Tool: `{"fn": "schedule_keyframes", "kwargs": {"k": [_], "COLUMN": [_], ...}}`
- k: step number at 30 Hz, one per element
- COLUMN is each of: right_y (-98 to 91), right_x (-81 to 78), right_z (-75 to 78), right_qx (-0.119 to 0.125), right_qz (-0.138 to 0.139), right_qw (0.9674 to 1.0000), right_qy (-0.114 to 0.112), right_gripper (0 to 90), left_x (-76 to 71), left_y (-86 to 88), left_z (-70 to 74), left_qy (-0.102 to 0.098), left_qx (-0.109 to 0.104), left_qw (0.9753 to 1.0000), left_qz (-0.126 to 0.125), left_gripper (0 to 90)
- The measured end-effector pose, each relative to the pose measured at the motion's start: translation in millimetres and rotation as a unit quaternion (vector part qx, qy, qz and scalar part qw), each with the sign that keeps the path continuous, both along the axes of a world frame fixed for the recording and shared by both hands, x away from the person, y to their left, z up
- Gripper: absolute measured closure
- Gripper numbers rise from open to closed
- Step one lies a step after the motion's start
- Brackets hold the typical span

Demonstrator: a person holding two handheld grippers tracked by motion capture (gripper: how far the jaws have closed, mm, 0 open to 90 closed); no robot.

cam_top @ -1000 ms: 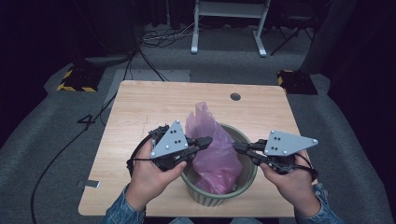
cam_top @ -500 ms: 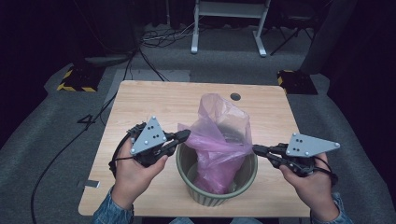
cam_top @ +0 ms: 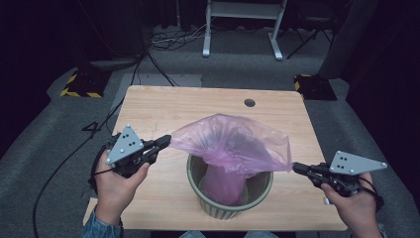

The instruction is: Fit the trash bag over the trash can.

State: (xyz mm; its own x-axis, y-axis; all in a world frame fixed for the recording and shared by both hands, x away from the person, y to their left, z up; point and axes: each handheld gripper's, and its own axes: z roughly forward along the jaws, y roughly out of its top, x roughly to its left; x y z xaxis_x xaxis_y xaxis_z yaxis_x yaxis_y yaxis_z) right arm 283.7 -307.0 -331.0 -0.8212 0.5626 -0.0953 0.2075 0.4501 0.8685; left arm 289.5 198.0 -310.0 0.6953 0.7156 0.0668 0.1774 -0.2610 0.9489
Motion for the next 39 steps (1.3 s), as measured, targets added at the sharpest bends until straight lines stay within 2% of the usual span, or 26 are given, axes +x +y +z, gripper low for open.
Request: {"fn": "schedule_keyframes", "kwargs": {"k": [4, 7, 8, 9, 11, 13, 16, 18, 24, 27, 31, 39], "right_y": [-9.2, -14.5, -13.6, -11.4, -6.5, -3.4, -1.1, 0.9, 11.0, 19.3, 31.0, 57.5], "right_x": [-8.0, -11.3, -11.9, -13.0, -14.1, -13.7, -7.5, -1.1, 28.2, 47.9, 68.8, 74.7], "right_z": [-7.4, -8.1, -6.8, -4.2, 4.8, 16.4, 30.9, 37.2, 43.9, 43.3, 35.2, 16.0], "right_qx": [-0.007, 0.002, 0.006, 0.014, 0.023, 0.032, 0.040, 0.044, 0.064, 0.057, 0.041, 0.022], "right_qz": [-0.005, 0.003, 0.017, 0.022, 0.022, 0.021, 0.015, 0.008, -0.010, -0.018, -0.021, 0.006], "right_qw": [0.9999, 0.9999, 0.9997, 0.9995, 0.9994, 0.9987, 0.9976, 0.9971, 0.9969, 0.9979, 0.9989, 0.9995], "right_qy": [0.009, 0.017, 0.019, 0.017, -0.010, -0.032, -0.055, -0.062, -0.045, -0.026, -0.006, 0.020], "right_gripper": [90.0, 90.0, 87.4, 75.0, 60.4, 53.4, 49.1, 46.5, 41.1, 37.9, 37.9, 37.0], "left_x": [-3.8, -7.3, -8.6, -10.0, -12.0, -12.7, -11.0, -9.0, -0.5, 3.4, 5.8, 9.5], "left_y": [11.1, 11.7, 9.4, 6.1, -0.5, -5.7, -10.5, -12.2, -13.4, -12.1, -11.3, -14.4], "left_z": [-8.9, -12.5, -12.0, -10.8, -6.7, -2.6, -0.1, -0.6, -3.8, -3.3, -4.2, -10.7], "left_qy": [0.010, 0.013, 0.010, 0.005, -0.006, -0.016, -0.021, -0.019, -0.013, -0.013, -0.011, -0.006], "left_qx": [-0.006, -0.016, -0.016, -0.015, -0.014, -0.012, -0.012, -0.013, -0.022, -0.019, -0.015, -0.015], "left_qw": [0.9998, 0.9998, 0.9998, 0.9998, 0.9996, 0.9993, 0.9991, 0.9991, 0.9992, 0.9994, 0.9996, 0.9995], "left_qz": [0.013, 0.002, -0.005, -0.011, -0.023, -0.032, -0.036, -0.037, -0.032, -0.025, -0.023, -0.028], "left_gripper": [90.0, 90.0, 90.0, 90.0, 90.0, 90.0, 90.0, 90.0, 90.0, 90.0, 90.0, 90.0]}}
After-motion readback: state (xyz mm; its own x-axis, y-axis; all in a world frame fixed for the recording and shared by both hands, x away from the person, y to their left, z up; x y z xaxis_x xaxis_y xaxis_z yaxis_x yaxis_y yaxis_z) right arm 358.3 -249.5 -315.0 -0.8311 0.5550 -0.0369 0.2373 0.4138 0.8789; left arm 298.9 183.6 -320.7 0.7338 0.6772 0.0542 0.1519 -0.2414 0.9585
